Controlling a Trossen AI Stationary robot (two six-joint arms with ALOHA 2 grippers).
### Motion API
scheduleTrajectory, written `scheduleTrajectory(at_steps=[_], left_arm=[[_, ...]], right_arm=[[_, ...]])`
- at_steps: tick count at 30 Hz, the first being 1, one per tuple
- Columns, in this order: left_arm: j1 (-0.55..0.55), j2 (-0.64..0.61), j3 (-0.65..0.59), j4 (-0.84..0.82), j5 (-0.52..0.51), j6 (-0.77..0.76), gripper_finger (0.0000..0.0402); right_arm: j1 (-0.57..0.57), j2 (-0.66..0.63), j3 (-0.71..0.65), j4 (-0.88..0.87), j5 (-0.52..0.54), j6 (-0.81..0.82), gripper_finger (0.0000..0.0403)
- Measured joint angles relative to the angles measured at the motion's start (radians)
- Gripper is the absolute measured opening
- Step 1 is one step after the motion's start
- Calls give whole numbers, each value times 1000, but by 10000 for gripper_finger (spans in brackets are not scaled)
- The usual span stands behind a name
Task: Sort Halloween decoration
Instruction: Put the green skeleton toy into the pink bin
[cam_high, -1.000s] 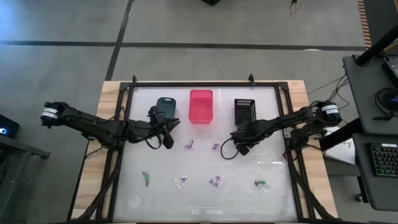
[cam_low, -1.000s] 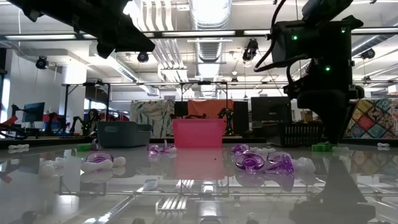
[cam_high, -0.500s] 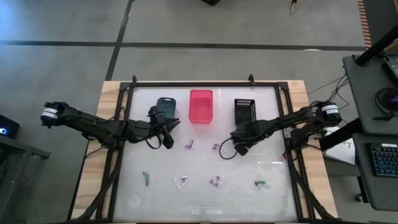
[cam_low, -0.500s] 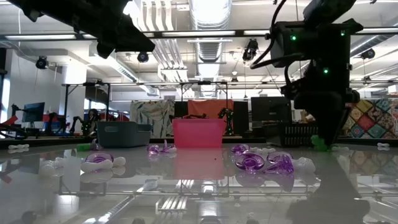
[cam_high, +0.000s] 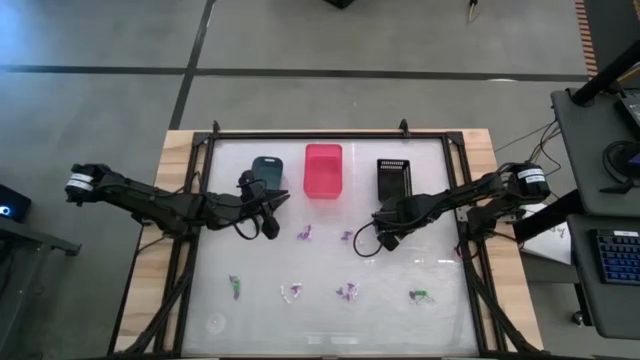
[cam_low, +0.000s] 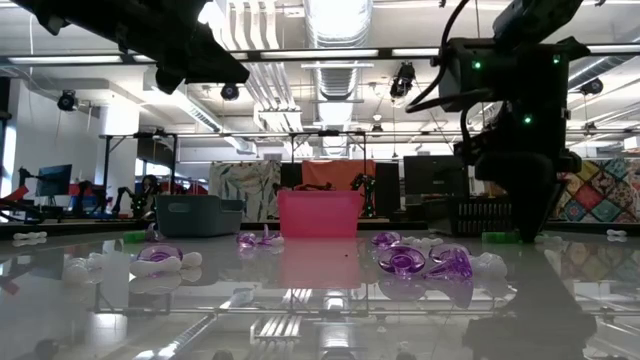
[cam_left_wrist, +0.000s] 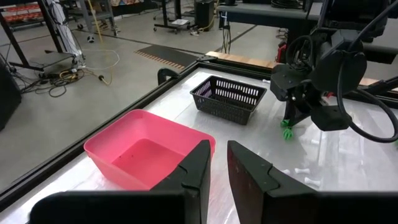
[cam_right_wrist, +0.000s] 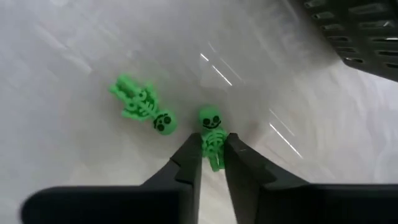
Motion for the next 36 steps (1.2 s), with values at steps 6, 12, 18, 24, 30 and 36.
scheduleTrajectory(at_steps=[6, 12, 18, 24, 30, 36], left_arm=[[0, 0, 0, 0, 0, 0, 37], [0, 0, 0, 1, 0, 0, 37], [0, 0, 0, 8, 0, 0, 37], [0, 0, 0, 16, 0, 0, 37], [0, 0, 0, 16, 0, 0, 37], [-14, -23, 0, 30, 1, 12, 37]], right_arm=[[0, -4, 0, 0, -13, -9, 14], [0, -63, 15, -28, -26, -10, 10], [0, -164, 44, -48, 4, -15, 8], [0, -272, 45, 90, 94, -103, 8], [-12, -283, 31, 510, 192, -448, 8], [-94, -149, 5, 1094, 191, -843, 8]])
